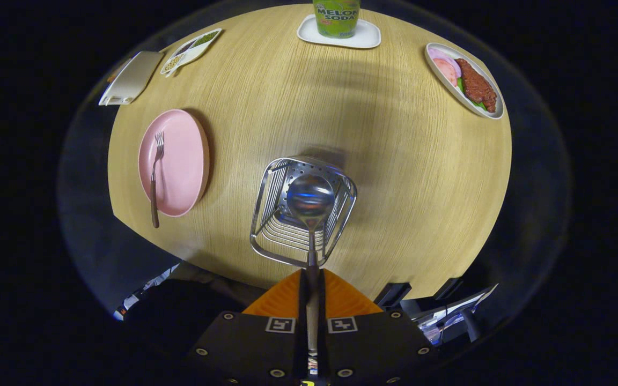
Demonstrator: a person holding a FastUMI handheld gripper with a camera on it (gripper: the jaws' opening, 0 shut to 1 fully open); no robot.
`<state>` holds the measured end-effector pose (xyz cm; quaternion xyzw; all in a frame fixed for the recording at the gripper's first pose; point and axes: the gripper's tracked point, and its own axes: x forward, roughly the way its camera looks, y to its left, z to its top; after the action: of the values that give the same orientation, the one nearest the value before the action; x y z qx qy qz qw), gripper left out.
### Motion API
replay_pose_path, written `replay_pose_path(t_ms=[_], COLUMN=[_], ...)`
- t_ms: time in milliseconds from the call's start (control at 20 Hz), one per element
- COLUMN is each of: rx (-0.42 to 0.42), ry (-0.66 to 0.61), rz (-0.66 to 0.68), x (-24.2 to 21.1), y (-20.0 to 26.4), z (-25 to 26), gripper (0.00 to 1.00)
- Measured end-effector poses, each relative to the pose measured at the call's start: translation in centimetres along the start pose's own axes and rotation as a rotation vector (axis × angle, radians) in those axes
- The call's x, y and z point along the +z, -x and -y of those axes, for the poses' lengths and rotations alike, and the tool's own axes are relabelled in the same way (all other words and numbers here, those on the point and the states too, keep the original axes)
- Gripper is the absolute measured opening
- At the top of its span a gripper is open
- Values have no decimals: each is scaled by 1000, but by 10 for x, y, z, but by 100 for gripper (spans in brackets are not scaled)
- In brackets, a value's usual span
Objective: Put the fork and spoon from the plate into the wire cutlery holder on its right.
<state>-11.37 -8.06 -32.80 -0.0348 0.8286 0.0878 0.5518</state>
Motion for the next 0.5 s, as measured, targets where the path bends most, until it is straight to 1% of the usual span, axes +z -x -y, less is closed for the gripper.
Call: replay_pose_path(t_ms=[150, 200, 300, 400, 500], rx=[14, 8, 8, 40, 52], ry=[-10, -8, -5, -30, -32], rz=[21, 57, 128, 195, 281], x=[11, 20, 28, 36, 44], y=[5, 7, 17, 24, 34], z=[-5, -6, -7, -16, -20], gripper=[9, 11, 11, 11, 11])
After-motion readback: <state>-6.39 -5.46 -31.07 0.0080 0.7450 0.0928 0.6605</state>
